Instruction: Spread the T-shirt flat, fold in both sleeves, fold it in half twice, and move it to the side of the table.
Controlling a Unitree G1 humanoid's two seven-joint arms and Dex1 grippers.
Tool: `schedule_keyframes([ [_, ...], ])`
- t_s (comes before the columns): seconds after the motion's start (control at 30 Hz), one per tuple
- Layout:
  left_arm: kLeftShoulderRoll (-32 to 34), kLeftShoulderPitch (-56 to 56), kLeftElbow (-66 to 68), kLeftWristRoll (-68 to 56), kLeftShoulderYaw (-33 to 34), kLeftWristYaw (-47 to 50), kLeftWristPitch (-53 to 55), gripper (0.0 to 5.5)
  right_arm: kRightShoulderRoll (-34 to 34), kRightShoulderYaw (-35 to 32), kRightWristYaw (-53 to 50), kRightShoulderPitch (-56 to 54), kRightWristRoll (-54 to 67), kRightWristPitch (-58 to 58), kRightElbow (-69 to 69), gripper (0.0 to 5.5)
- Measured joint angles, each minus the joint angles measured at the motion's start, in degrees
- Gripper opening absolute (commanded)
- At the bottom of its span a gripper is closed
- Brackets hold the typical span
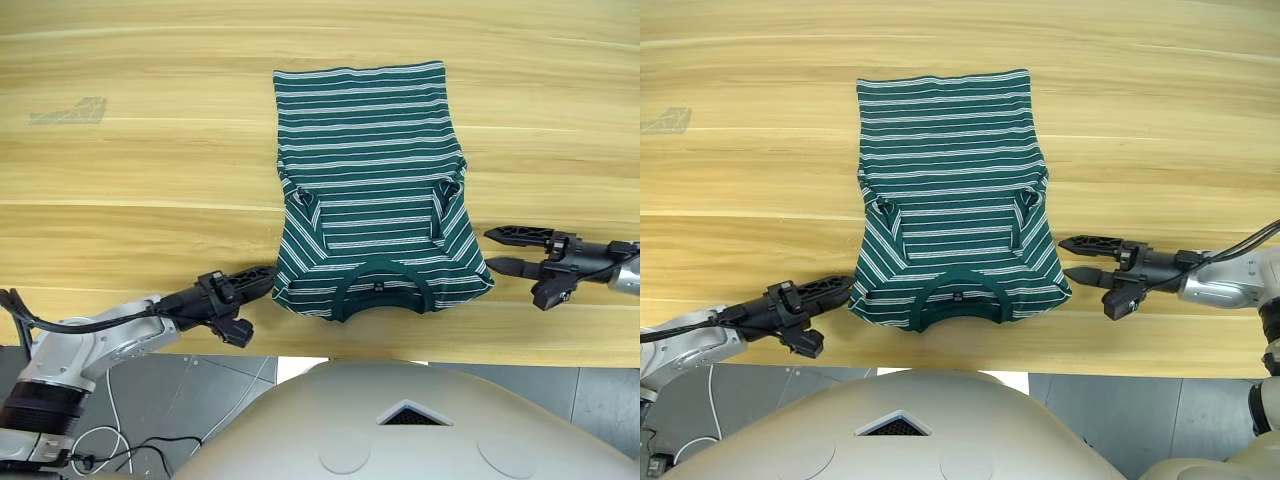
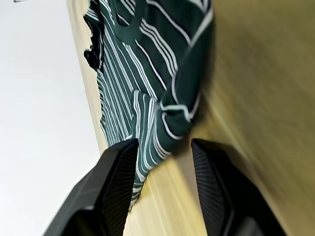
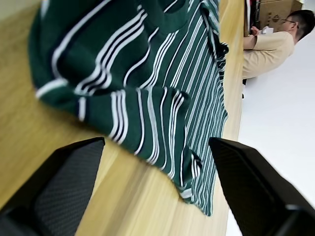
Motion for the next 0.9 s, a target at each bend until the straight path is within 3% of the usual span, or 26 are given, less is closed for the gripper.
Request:
schedule_keyframes([
  [0.17,-1.07,-2.65,0.46,0.14,-3.71,0.42,0.72,2.01,0.62,2.42,2.87,-1.16,4.66,-0.97,2.32,3.99],
  [0.23,-1.14,-3.29,0.66,0.24,-4.75,0.85,1.19,2.04,1.12,3.0,3.44,-1.17,6.06,-1.13,3.07,3.56],
  [0.4,-1.0,-4.14,1.56,0.26,-6.58,1.27,1.84,1.16,1.59,4.69,5.59,-1.04,8.59,-1.09,4.56,2.58],
  [0.7,0.09,-4.99,0.85,0.18,-7.3,2.47,2.04,0.09,2.85,6.26,9.34,0.06,12.06,-1.16,6.46,0.69],
  [0.8,0.24,-5.05,0.78,-0.19,-7.28,2.57,2.42,0.01,3.31,6.69,11.66,0.3,14.73,-1.52,7.61,0.14],
  [0.9,0.24,-5.07,0.99,-0.62,-7.3,2.57,2.46,0.01,3.81,7.14,15.39,0.86,18.93,-1.95,8.5,0.0],
])
